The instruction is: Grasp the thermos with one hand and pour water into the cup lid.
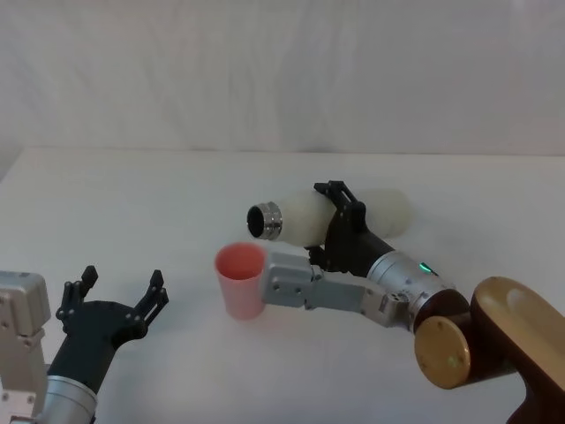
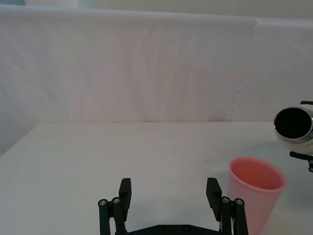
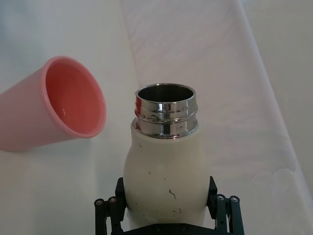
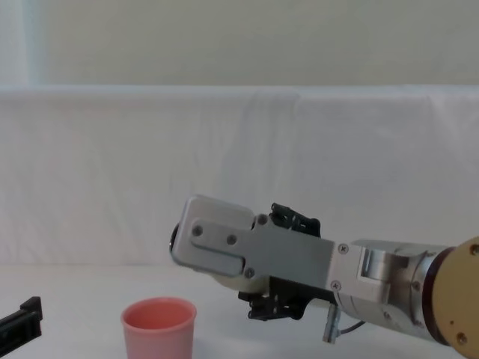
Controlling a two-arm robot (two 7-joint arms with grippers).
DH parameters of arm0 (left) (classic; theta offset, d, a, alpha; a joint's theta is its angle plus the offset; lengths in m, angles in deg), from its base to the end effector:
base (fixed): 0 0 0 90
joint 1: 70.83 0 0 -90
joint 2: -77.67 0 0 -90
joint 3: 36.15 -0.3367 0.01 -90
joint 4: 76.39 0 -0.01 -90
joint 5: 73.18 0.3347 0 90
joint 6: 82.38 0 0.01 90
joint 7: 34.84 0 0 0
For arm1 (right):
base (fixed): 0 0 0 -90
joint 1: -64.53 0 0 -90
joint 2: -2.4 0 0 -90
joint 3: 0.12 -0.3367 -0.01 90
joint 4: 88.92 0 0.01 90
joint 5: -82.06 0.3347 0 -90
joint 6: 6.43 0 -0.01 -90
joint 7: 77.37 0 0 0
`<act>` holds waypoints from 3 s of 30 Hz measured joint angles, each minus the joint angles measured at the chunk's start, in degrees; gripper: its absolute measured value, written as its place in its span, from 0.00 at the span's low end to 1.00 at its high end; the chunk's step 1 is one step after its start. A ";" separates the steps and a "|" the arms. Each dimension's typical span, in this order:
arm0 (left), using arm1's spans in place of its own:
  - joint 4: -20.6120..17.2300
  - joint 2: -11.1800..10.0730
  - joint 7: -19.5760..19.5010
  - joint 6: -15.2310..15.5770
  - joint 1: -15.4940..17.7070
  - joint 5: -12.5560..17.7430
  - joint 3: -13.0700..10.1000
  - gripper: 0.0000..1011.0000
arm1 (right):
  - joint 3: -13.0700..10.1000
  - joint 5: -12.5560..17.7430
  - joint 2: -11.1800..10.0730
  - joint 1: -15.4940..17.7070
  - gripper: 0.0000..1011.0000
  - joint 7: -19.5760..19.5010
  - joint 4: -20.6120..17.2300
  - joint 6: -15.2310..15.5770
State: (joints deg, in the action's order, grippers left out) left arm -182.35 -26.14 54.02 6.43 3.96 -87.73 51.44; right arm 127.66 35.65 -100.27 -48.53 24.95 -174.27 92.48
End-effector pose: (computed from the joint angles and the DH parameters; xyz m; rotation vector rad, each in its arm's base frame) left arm 0.2668 0.0460 -0.3290 -0.0382 0.0140 1.4460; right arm 0.4191 0.1275 -0.2712 -0.7200 -1.0232 -0.8035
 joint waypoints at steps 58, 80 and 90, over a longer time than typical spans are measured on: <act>0.00 0.00 0.00 0.00 0.00 0.00 0.00 0.99 | 3.41 -10.40 1.76 -2.77 0.95 -0.39 4.49 1.98; 0.00 0.00 0.00 0.00 0.00 0.00 0.00 0.99 | 4.48 -13.22 2.03 -3.56 0.95 -0.58 5.21 2.95; 0.00 0.00 0.00 0.00 0.00 0.00 0.00 0.99 | 4.93 -14.28 1.83 -3.97 0.95 -0.58 5.38 3.01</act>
State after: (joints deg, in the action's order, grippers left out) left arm -182.35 -26.14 54.02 6.43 3.96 -87.73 51.44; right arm 132.59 21.37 -98.44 -52.50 24.36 -168.89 95.49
